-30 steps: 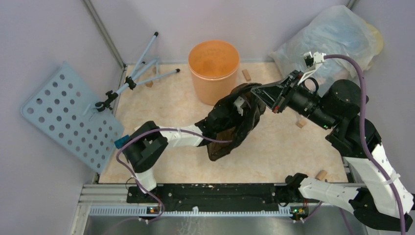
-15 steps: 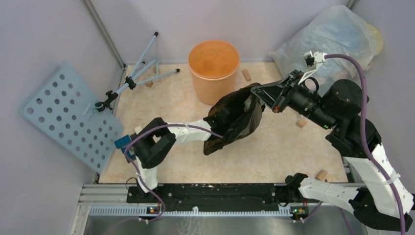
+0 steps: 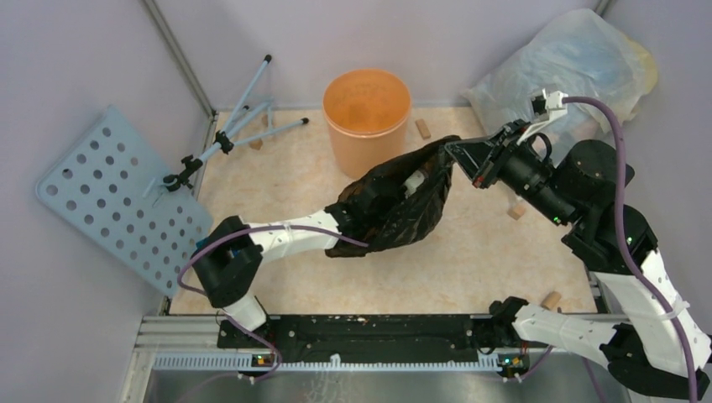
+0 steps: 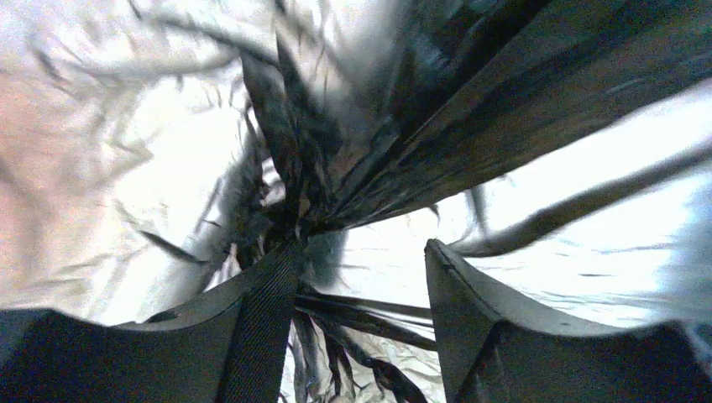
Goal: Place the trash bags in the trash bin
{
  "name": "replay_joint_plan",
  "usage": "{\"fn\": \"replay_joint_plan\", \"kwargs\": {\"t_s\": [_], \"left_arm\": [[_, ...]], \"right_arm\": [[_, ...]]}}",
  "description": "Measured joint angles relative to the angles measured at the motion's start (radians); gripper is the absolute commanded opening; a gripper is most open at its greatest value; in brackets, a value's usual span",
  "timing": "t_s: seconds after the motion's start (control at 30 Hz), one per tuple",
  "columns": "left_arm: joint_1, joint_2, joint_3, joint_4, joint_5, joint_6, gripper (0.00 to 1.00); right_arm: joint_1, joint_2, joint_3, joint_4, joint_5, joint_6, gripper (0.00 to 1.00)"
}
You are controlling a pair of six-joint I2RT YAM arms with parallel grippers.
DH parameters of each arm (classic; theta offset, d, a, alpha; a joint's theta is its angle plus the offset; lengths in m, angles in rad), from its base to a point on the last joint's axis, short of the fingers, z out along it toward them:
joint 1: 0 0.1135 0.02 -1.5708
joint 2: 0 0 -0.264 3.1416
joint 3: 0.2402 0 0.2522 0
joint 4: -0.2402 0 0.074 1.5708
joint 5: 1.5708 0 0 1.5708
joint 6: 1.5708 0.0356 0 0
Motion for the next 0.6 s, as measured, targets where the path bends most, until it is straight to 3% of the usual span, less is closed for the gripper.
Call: {"fn": "replay_joint_plan", "kwargs": {"t_s": [0.23, 0.37, 0.47, 0.6], "left_arm": [[0.000, -0.149, 0.000, -0.051, -0.043, -0.020, 0.43], [0.001, -0.193, -0.006, -0.038, -0.040, -0.047, 0.10], [0.001, -0.201, -0.008, -0.021, -0.029, -0.060, 0.05], [0.001, -0.198, -0.008, -0.010, -0.014, -0.064, 0.06]], "right_arm": [[0.000, -0.026, -0.032, -0.005, 0.068, -0.016, 0.00], [0.000, -0.026, -0.034, -0.003, 0.069, -0.016, 0.00], [0.000, -0.024, -0.038, 0.000, 0.056, -0.012, 0.00], [0.000, -0.012, -0.039, 0.029, 0.011, 0.005, 0.00]]}}
